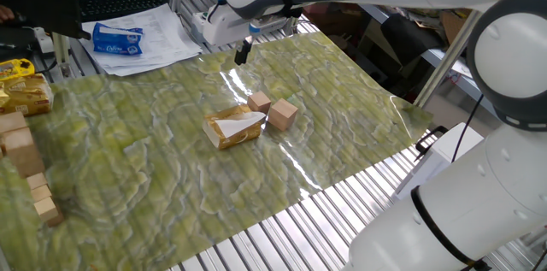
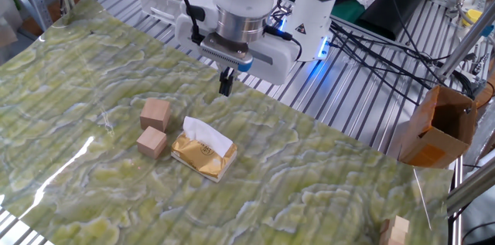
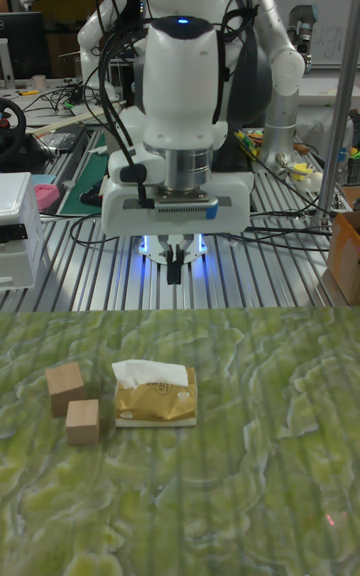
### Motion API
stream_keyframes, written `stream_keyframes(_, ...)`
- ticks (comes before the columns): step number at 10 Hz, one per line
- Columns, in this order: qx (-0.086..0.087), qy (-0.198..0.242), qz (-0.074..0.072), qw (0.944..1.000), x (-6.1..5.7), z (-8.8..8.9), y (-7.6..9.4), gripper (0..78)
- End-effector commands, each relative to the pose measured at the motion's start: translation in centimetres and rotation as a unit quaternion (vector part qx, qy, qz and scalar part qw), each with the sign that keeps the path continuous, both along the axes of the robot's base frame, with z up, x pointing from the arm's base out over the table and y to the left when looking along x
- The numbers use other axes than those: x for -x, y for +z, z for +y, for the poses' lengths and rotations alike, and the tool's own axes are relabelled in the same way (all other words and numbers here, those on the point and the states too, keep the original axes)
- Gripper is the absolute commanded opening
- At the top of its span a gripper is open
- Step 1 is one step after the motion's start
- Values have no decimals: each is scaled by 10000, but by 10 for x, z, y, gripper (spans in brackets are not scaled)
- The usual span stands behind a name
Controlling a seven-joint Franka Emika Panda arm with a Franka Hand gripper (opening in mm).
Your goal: Pull out a napkin
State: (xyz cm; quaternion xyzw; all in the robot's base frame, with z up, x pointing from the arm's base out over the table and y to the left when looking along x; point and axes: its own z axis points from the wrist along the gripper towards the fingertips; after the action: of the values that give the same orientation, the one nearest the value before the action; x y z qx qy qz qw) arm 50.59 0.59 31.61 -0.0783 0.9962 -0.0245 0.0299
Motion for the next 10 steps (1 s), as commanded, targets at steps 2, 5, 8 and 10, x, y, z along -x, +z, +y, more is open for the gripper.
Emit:
stream_keyframes(2,-44,-8,-65,10000,-3,2,3,0)
stream_keyframes(5,-26,42,-126,9999,-1,-1,-6,0)
stream_keyframes(8,12,90,-233,9997,2,-5,-18,0)
stream_keyframes(10,48,59,-193,9998,3,-5,-17,0)
